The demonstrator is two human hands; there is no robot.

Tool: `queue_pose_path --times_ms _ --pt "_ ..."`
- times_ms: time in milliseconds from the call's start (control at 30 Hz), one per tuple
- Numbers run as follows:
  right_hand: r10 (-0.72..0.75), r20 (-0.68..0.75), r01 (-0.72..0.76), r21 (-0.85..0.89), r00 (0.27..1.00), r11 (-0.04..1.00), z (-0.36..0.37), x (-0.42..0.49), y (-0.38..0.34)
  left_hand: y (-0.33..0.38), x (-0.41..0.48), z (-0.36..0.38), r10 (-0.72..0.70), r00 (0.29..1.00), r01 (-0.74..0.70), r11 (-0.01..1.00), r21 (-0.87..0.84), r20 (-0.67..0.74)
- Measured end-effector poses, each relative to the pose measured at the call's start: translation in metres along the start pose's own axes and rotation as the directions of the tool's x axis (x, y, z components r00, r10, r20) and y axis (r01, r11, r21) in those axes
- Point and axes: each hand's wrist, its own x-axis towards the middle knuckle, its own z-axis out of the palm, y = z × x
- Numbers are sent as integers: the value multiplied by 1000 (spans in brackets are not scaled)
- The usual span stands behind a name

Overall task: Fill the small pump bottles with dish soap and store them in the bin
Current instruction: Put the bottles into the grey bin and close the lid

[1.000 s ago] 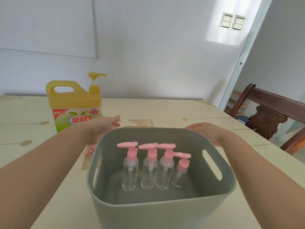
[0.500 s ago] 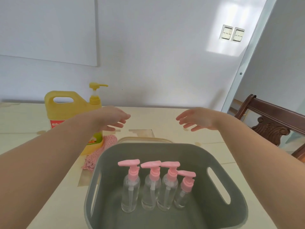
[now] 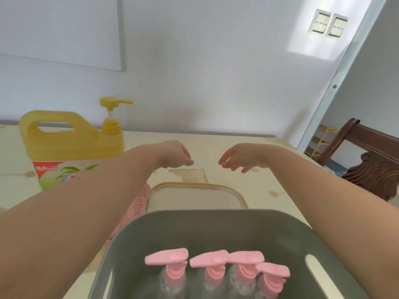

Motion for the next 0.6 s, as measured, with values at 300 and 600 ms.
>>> queue_pose_path --times_ms 300,600 --pt "125 164 -86 -227 978 970 26 30 7 -11 26 29 -64 983 -5 926 376 171" --pt "215 229 -116 -382 949 917 38 34 8 -19 41 45 -58 981 -36 885 463 187"
